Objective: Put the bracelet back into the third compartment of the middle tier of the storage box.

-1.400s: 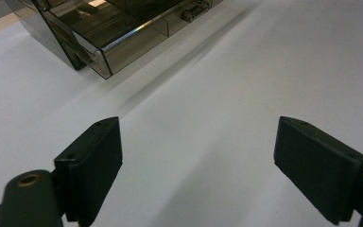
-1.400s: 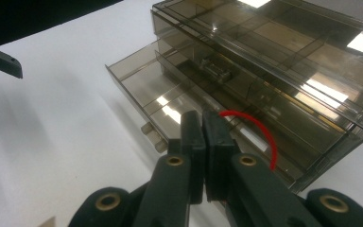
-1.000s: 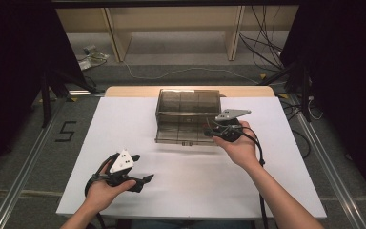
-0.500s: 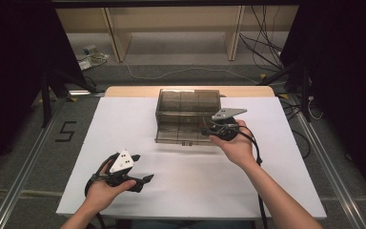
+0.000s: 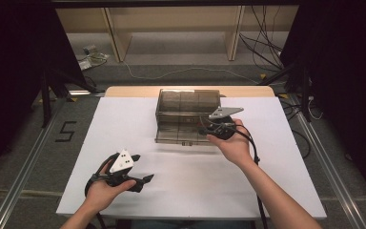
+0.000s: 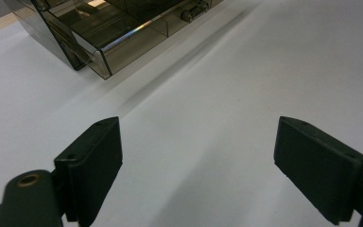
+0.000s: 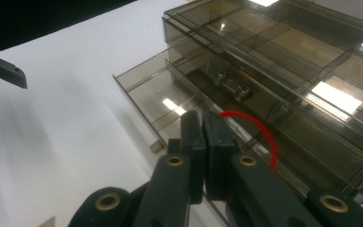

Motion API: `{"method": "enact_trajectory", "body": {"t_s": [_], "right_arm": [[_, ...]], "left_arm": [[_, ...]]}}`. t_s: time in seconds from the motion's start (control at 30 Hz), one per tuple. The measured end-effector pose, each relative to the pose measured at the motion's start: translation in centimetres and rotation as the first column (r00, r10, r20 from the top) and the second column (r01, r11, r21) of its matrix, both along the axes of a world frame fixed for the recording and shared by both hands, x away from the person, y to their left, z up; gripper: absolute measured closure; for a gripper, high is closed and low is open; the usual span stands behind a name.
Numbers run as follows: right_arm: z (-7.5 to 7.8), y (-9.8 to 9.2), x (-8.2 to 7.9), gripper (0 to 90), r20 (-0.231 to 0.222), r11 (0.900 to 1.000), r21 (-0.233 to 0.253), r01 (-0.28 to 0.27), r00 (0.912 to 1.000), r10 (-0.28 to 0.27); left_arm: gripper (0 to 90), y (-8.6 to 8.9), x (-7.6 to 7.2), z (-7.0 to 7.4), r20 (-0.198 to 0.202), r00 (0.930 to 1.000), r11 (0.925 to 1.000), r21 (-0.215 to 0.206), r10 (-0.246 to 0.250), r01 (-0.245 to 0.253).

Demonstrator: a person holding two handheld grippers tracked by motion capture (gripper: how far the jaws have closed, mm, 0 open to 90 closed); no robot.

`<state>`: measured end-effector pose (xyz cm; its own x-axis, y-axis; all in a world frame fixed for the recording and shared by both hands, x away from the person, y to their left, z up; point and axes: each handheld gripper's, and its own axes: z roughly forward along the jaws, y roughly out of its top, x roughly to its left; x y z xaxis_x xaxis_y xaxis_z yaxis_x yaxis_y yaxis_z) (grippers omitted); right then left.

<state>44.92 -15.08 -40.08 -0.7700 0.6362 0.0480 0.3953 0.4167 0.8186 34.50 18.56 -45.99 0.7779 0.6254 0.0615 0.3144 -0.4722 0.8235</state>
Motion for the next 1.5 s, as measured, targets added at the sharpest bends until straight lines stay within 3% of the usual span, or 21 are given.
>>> {"method": "enact_trajectory", "body": {"t_s": [1.5], "right_arm": [[-0.4,2.0,1.3,88.8,-0.015,1.000,-0.010,-0.025,0.9996,0.025]], "left_arm": [[16.1,0.0,0.0,0.0,-0.001,1.0000,1.0000,-0.002,-0.002,0.002]]}}
